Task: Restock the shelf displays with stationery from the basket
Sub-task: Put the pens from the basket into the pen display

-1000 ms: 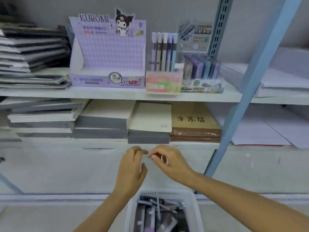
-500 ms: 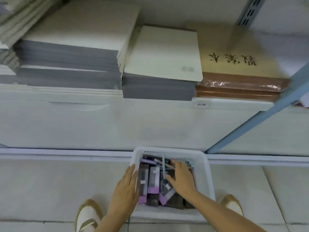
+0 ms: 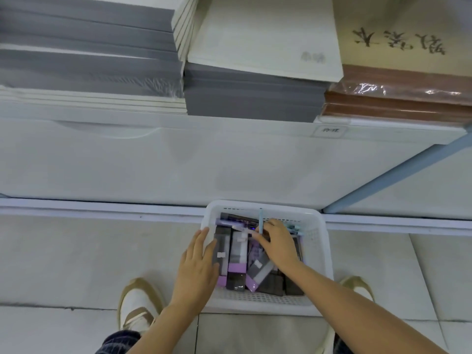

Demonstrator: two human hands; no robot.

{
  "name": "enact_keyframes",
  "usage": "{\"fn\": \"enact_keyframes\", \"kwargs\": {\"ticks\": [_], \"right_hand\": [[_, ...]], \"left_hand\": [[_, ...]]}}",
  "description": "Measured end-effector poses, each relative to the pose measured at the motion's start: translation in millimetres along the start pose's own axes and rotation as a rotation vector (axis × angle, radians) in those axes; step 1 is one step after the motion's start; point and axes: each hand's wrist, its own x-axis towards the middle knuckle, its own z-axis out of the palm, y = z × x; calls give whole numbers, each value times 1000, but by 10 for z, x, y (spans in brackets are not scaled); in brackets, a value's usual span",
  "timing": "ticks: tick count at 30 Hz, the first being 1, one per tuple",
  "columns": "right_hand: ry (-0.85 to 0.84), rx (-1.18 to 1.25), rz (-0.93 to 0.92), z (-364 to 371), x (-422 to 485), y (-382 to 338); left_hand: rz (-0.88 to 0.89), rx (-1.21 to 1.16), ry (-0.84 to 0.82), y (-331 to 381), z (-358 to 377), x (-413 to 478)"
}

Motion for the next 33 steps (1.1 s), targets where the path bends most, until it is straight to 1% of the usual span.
{"fn": "enact_keyframes", "kwargs": {"ticks": [3, 4, 5, 6, 8, 9, 10, 11, 13, 15, 16, 17, 19, 20, 21, 23, 25, 28, 33], "right_hand": [[-17, 185, -84, -210, -47, -80], [-39, 232, -107, -269, -67, -124], [-67, 269, -120, -313, -90, -167], [-101, 298, -127, -344, -117, -214], [-196, 358, -139, -348, -193, -310], [-242, 377, -149, -322, -236, -345], [-277, 379, -157, -279, -276, -372], [-306, 382, -156, -237, -311, -386], [-368, 414, -143, -192, -349, -398], [-403, 414, -143, -237, -335, -370], [-373, 401, -129, -277, -306, -326], [-306, 382, -99, -314, -266, -251], [-130, 285, 2, -376, -182, -44], [-58, 199, 53, -392, -146, 63], [-20, 103, 91, -391, -120, 160], [-62, -89, 121, -320, -94, 295], [-90, -215, 112, -205, -91, 352], [-38, -249, 105, -92, -58, 344], [-103, -288, 75, -149, 43, 377]], "left_hand": [[30, -29, 127, 77, 21, 57], [24, -90, 149, 130, 9, 91], [-8, -225, 143, 197, -9, 125], [-74, -442, 89, 291, -44, 156], [-180, -951, -120, 486, -104, 218], [-234, -1114, -184, 575, -98, 241], [-297, -1206, -209, 647, -63, 257], [-372, -1233, -195, 702, -25, 268], [-508, -1200, -75, 769, 26, 289], [-564, -1222, 20, 751, 66, 308], [-572, -1217, 47, 720, 62, 323], [-575, -1194, 67, 678, 54, 334], [-603, -1178, 97, 583, 65, 348], [-621, -1187, 95, 546, 74, 350], [-633, -1190, 77, 520, 85, 347], [-641, -1186, 24, 489, 128, 328], [-641, -1189, -22, 483, 164, 318], [-631, -1189, -73, 480, 197, 318], [-645, -1168, -106, 462, 229, 338]]}}
